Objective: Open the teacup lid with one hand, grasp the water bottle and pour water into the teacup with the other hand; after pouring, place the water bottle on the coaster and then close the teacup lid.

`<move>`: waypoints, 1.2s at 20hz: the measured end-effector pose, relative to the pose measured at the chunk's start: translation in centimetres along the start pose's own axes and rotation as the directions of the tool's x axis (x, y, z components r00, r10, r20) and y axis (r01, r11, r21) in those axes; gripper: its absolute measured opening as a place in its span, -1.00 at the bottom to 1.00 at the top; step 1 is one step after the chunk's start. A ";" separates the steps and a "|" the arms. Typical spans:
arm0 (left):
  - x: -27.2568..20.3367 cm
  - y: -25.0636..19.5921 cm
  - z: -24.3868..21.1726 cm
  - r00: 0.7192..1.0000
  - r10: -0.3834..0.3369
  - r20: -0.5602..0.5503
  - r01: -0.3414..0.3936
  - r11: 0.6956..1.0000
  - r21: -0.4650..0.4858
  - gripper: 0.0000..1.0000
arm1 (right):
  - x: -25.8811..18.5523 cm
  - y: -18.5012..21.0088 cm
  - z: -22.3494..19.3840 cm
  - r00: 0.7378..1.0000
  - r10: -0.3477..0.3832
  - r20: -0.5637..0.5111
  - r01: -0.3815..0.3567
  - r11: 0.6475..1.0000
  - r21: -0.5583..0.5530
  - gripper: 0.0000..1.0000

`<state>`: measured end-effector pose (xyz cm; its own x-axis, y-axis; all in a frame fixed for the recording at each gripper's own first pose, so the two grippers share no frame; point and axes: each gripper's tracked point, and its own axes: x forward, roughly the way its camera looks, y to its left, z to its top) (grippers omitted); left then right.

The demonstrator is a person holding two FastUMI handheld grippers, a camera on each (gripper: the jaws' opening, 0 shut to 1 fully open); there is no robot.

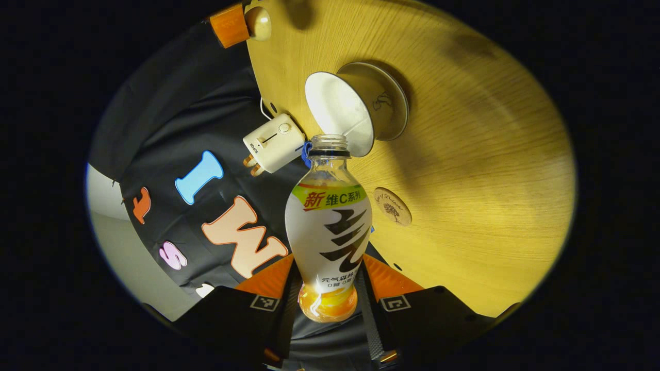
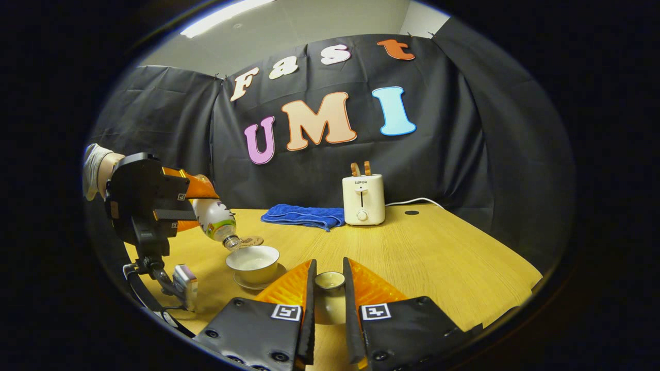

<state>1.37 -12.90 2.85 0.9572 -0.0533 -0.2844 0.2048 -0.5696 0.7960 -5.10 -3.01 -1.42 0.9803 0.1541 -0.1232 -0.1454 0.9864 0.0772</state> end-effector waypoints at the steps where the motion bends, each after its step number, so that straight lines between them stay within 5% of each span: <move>1: 0.1 -0.4 0.1 1.000 -0.009 0.001 0.009 1.000 -0.007 0.12 | 0.0 0.0 0.0 1.000 0.000 -0.001 0.000 1.000 0.001 -0.48; 11: 0.7 -2.1 0.1 0.999 -0.038 0.022 0.039 0.998 -0.053 0.11 | 0.2 0.1 -0.2 1.000 -0.007 -0.011 0.007 1.000 -0.005 -0.44; 15: 0.8 -3.3 0.2 0.996 -0.063 0.057 0.071 0.985 -0.158 0.11 | 0.1 0.4 0.0 1.000 -0.005 -0.009 0.005 1.000 -0.007 -0.43; 19: 0.7 -5.0 1.5 0.986 -0.100 0.136 0.144 0.920 -0.364 0.11 | 0.2 0.9 0.6 1.000 -0.003 -0.002 0.003 1.000 -0.011 -0.44; 24: 0.1 -6.0 3.2 0.970 -0.099 0.222 0.214 0.781 -0.586 0.11 | 0.3 1.6 1.3 1.000 0.005 0.001 -0.005 1.000 -0.024 -0.43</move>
<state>-0.44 -12.12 -3.69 0.8628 -0.1774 -0.4735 0.4848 0.0246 0.8743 -4.85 -1.44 -0.09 0.9798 0.1586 -0.1218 -0.1530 0.9868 0.0536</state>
